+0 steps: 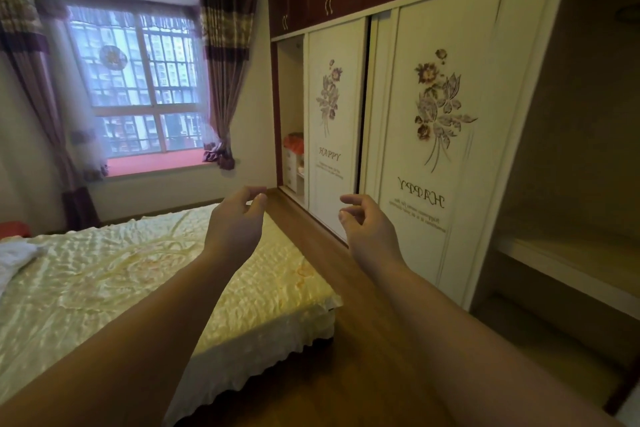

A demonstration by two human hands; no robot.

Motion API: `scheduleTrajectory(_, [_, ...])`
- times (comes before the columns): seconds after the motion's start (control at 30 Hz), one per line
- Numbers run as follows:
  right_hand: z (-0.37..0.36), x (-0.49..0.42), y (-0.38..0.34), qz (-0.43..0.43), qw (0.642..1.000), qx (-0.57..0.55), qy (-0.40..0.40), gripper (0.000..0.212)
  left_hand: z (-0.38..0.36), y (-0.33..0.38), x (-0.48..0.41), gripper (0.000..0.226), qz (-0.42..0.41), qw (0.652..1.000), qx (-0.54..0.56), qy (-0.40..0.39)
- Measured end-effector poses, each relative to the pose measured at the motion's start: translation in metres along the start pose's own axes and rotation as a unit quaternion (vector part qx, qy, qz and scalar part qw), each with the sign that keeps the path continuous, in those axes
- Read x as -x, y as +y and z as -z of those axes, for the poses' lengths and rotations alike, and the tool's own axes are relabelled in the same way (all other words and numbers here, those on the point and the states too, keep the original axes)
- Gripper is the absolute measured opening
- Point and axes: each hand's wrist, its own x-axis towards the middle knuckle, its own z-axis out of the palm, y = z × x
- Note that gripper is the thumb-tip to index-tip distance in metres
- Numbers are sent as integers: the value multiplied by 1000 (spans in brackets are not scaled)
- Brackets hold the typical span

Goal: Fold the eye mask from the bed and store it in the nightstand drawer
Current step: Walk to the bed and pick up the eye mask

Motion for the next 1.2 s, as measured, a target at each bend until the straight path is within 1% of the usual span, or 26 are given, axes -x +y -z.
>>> scheduleTrajectory(0.07, [1,-21,11,-1,1000,-4,5,24,-16,-5,-19,45,-9,1000,5,-2])
scheduleTrajectory(0.17, [4,-54,35,-5,1000,-1,15,23,-46,-13,-52,42,-8,1000,18,-5])
scheduleTrajectory(0.4, [22,-149,115,-35,999,-28,28,19,-139,-35,-129,42,-6,1000,-3,-24])
scheduleTrajectory(0.6, [34,-242,173,-13,999,-29,8,15,-216,-48,-192,34,-4,1000,-29,0])
scheduleTrajectory(0.77, [40,-314,204,-8,999,-39,-6,13,-264,-56,-244,30,7,999,-42,7])
scheduleTrajectory(0.83, [39,-339,215,-6,999,-37,-10,13,-281,-63,-266,30,13,999,-44,12])
scheduleTrajectory(0.97, [28,-393,239,-7,999,-36,-12,16,-312,-82,-311,41,26,999,-46,9])
scheduleTrajectory(1.1, [9,-447,264,-21,999,-43,-16,21,-345,-108,-363,35,26,998,-54,2])
scheduleTrajectory(1.2, [-7,-492,285,-23,999,-37,-10,24,-373,-127,-409,38,24,999,-48,0])
